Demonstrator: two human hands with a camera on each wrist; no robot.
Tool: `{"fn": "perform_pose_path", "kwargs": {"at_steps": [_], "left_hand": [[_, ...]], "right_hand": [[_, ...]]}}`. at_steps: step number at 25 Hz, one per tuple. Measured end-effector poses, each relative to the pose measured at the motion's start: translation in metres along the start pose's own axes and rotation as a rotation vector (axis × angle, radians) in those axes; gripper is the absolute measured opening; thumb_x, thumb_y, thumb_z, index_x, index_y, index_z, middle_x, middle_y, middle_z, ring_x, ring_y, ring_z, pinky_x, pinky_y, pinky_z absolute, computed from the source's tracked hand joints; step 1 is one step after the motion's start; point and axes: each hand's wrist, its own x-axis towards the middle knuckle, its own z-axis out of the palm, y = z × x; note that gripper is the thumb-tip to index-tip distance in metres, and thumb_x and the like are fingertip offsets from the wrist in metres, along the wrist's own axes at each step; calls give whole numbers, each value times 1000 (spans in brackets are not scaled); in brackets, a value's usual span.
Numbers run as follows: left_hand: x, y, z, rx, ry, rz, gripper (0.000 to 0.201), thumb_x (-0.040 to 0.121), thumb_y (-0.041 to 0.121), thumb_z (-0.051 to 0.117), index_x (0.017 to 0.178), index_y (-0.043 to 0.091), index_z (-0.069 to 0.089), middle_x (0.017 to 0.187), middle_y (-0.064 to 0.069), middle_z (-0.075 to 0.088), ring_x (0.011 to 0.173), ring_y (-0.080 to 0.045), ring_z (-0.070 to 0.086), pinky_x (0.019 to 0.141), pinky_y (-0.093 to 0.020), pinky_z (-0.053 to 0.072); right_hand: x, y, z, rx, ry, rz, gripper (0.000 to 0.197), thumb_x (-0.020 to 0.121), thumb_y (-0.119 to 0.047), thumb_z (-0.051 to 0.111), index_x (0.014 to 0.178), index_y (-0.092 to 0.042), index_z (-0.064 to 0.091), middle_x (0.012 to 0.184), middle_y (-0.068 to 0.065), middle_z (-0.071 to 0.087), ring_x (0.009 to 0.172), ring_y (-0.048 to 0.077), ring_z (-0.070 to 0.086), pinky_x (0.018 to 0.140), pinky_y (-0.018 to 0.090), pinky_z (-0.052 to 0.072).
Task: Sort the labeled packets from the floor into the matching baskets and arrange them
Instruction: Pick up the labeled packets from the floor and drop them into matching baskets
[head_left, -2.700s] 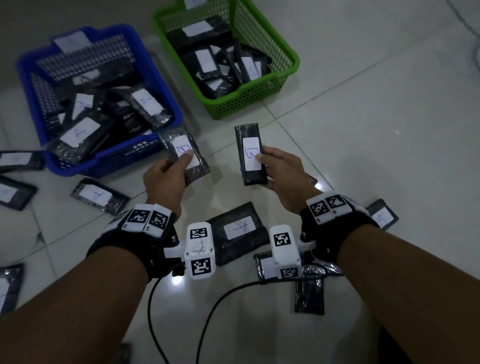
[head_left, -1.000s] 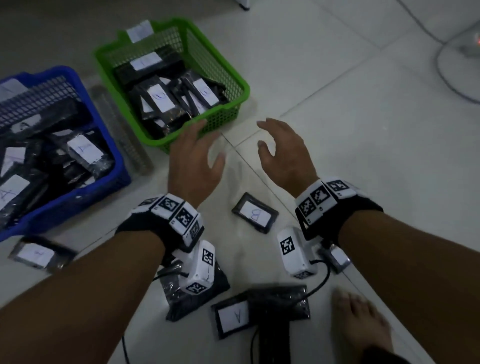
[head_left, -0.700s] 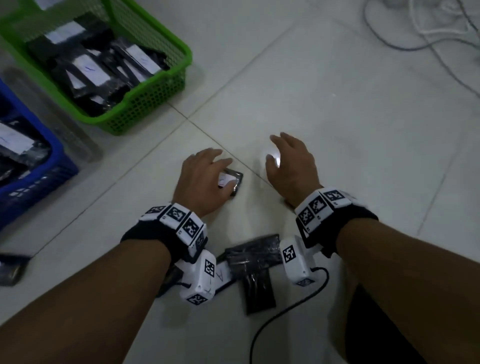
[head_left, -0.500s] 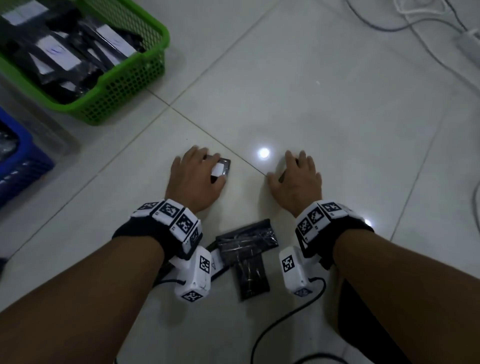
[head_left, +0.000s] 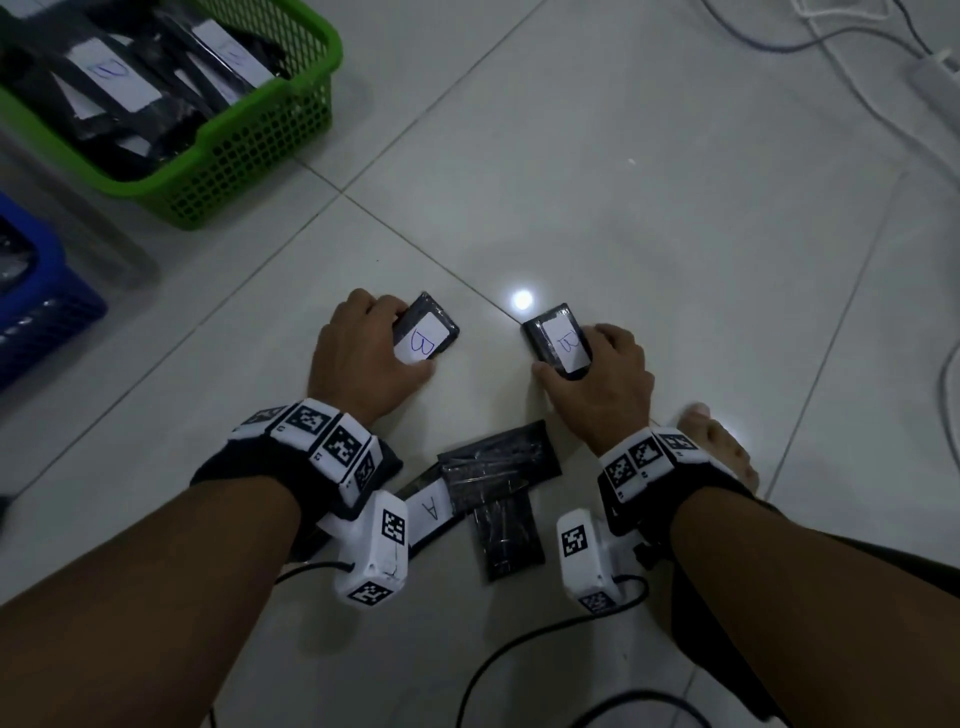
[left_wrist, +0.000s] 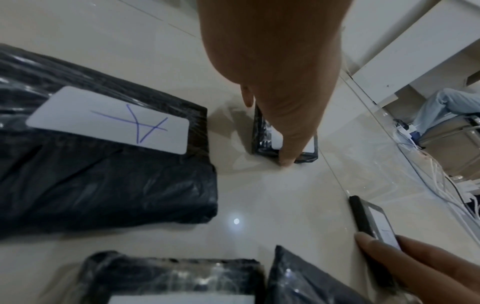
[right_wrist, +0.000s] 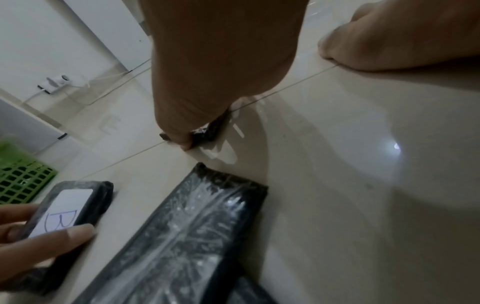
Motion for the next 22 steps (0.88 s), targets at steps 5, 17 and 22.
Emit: {"fn": "perform_pose_path", "kwargs": {"at_steps": [5, 17, 22], "left_hand": [[-9, 1, -12, -444, -11, -283, 42, 75, 27, 80, 105, 18, 53, 91, 3, 66, 74, -16, 65, 66, -27, 50], [7, -42, -119, -1090, 517, -570, 16, 83, 16, 74, 98, 14, 67, 95, -5, 72, 85, -20, 70, 75, -31, 59], [41, -60, -166, -945, 713, -577, 22, 80, 24, 78, 97, 12, 70, 90, -1, 73, 77, -13, 69, 70, -28, 57]], "right_hand": [[4, -27, 2, 447, -98, 29, 57, 73, -23, 77, 120, -23, 44, 100, -4, 59, 90, 22, 63, 79, 38, 55], [18, -216, -9, 1073, -299, -100, 48, 84, -20, 75, 125, -14, 49, 96, 6, 66, 67, 14, 65, 58, 27, 57], [73, -291, -5, 1093, -283, -260, 44, 76, -24, 82, 113, -17, 61, 93, 7, 70, 69, 16, 66, 57, 31, 56]]}}
